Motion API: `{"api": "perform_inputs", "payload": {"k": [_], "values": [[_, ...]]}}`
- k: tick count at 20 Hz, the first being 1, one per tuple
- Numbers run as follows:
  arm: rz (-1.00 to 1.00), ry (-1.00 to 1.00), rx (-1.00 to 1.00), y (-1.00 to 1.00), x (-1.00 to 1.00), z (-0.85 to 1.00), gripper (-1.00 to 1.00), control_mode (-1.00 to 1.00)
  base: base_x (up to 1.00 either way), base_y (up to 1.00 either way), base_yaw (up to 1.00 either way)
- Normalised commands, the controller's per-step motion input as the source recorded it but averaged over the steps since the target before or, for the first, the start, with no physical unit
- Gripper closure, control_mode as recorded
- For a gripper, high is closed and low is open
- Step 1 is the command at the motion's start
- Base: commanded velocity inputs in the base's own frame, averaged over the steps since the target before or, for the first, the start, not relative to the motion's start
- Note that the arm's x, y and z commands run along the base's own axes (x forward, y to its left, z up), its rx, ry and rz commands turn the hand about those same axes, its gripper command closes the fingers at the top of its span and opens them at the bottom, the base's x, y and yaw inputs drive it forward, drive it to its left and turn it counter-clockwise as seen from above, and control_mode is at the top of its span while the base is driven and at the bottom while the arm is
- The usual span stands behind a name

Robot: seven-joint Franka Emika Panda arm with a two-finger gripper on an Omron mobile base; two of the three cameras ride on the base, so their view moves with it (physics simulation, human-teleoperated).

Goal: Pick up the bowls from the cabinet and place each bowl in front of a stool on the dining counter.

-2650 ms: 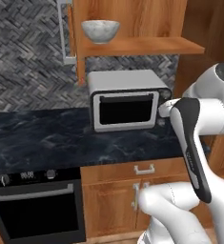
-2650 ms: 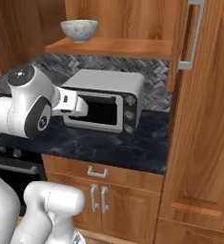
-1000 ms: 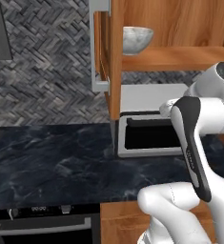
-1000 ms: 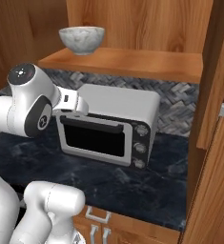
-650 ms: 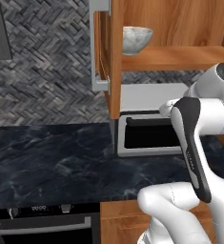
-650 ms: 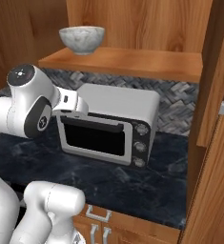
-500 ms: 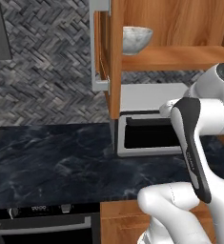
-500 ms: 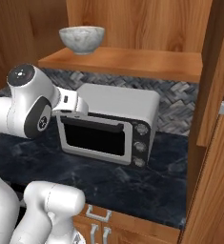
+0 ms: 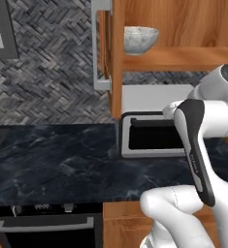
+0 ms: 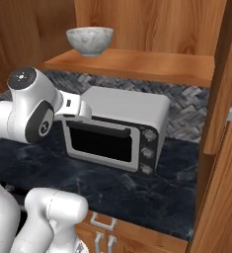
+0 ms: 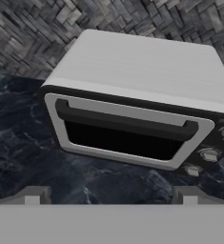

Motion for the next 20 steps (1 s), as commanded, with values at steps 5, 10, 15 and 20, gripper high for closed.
{"api": "perform_inputs", "payload": {"k": [5,10,15,20], "values": [[0.0,0.0,0.0,0.0,0.0,0.0,-1.0,1.0,0.01,0.0,0.29],[0.0,0.0,0.0,0.0,0.0,0.0,-1.0,1.0,0.05,0.0,0.17],[0.0,-0.01,0.0,0.0,0.01,0.01,-1.0,-1.0,0.04,0.0,0.02],[0.02,-0.12,0.0,-0.02,-0.02,0.4,-1.0,-1.0,0.0,0.0,0.0]]}}
